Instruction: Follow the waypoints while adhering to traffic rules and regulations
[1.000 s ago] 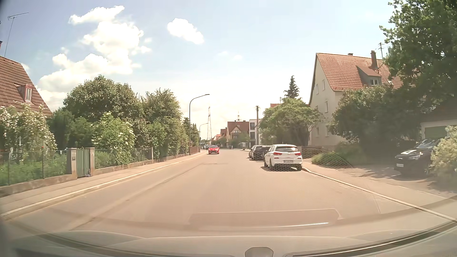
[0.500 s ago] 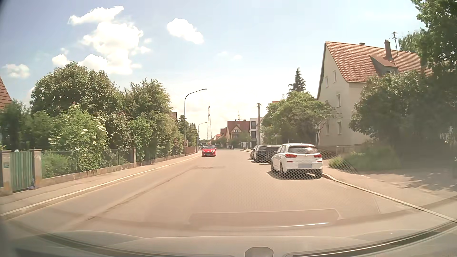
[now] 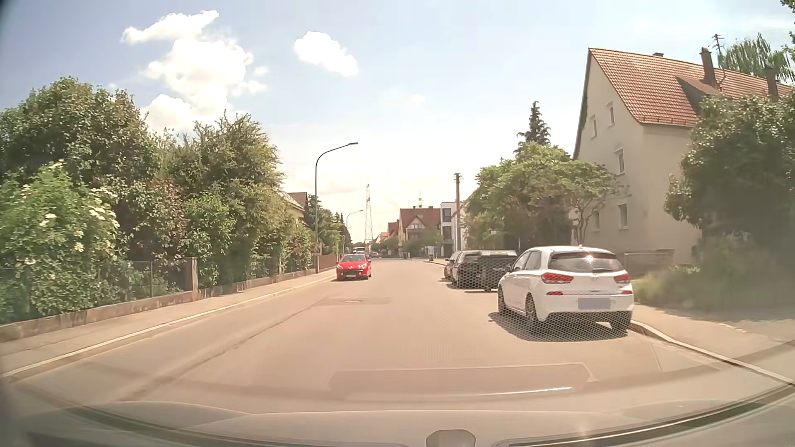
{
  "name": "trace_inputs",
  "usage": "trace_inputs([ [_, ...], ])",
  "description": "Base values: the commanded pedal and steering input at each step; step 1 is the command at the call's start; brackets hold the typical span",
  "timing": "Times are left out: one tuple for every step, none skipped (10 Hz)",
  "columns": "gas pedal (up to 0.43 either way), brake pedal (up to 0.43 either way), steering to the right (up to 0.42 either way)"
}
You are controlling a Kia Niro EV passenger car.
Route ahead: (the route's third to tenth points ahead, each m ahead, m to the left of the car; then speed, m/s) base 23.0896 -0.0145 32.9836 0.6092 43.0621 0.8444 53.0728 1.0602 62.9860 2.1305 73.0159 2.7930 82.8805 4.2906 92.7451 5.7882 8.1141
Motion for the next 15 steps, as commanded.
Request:
trace_inputs([
  [0.067, 0.0, -0.016],
  [0.067, 0.0, -0.015],
  [0.067, 0.0, -0.013],
  [0.067, 0.0, -0.011],
  [0.067, 0.0, -0.011],
  [0.067, 0.0, -0.011],
  [0.067, 0.0, -0.011],
  [0.067, 0.0, -0.011],
  [0.079, 0.0, -0.011],
  [0.118, 0.0, -0.011],
  [0.157, 0.0, -0.011],
  [0.177, 0.0, -0.012],
  [0.177, 0.0, -0.012],
  [0.177, 0.0, -0.012],
  [0.177, 0.0, -0.012],
])
